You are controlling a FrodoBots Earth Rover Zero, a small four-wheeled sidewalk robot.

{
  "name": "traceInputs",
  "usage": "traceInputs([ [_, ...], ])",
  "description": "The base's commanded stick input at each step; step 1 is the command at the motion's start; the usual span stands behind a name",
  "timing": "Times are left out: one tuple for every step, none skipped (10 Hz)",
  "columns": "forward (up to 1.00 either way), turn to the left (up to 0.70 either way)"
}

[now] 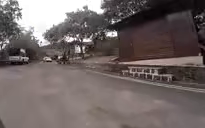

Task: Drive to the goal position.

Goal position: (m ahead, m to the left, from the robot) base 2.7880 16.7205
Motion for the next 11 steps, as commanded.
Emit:
traceInputs([
  [0.70,-0.27],
  [0.70,0.00],
  [0.70,0.00],
  [0.70,0.07],
  [0.70,0.18],
  [0.70,0.27],
  [0.70,0.27],
  [0.70,0.27],
  [0.70,0.27],
  [0.70,0.27],
  [0.56,0.31],
])
